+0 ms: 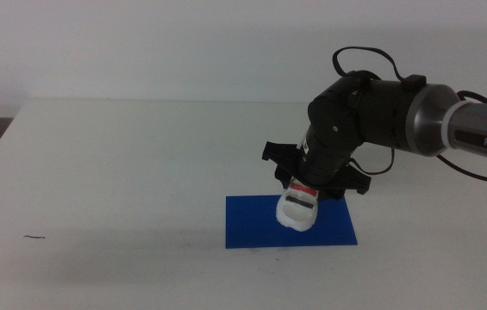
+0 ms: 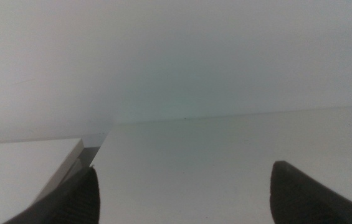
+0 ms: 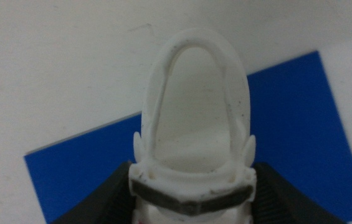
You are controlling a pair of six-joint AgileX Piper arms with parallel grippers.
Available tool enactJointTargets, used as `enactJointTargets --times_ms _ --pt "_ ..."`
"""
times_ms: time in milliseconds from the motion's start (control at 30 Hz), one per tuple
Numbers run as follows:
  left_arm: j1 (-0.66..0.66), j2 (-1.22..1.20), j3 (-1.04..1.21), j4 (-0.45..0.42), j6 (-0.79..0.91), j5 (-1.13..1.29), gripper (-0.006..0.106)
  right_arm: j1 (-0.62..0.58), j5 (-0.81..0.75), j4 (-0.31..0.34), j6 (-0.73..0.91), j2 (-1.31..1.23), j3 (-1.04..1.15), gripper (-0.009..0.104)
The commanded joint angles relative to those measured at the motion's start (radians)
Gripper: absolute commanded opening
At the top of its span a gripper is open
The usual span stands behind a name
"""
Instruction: Use one arm to grab the shoe from the table and place it on the mat.
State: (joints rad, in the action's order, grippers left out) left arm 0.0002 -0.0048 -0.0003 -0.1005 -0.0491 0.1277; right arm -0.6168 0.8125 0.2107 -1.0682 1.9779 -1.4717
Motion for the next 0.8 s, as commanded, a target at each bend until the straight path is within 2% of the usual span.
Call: enactJointTargets --times_ms 0,200,367,433,500,633,700,767 --pt "0.000 0.005 0.000 0.004 -0.001 -0.012 0.094 -0.001 0.033 0.020 -0.008 -0.006 -0.012 0.010" --pt "0.000 0.005 0.000 0.004 -0.001 -0.012 0.094 -0.001 -0.029 0.023 -0.008 -0.006 -0.012 0.010" --pt "0.000 0.005 0.000 0.004 -0.001 -0.012 0.094 -0.001 -0.022 0.029 -0.008 -0.006 -0.012 0.010" --pt "0.000 0.005 0.000 0.004 -0.001 -0.012 0.094 -0.001 -0.001 0.016 -0.073 -0.006 -0.010 0.010" --pt "0.000 0.005 0.000 0.004 -0.001 -0.012 0.094 -0.012 0.041 0.050 -0.219 -0.006 -0.012 0.010" --pt "0.000 0.005 0.000 0.004 -0.001 -0.012 0.094 -0.065 0.153 0.228 -0.630 -0.006 -0.030 0.010" --pt "0.000 0.005 0.000 0.004 -0.001 -0.012 0.094 -0.089 0.190 0.263 -0.796 -0.006 -0.045 0.010" --pt "0.000 0.005 0.000 0.004 -0.001 -0.012 0.094 -0.102 0.210 0.268 -0.967 -0.006 -0.060 0.010"
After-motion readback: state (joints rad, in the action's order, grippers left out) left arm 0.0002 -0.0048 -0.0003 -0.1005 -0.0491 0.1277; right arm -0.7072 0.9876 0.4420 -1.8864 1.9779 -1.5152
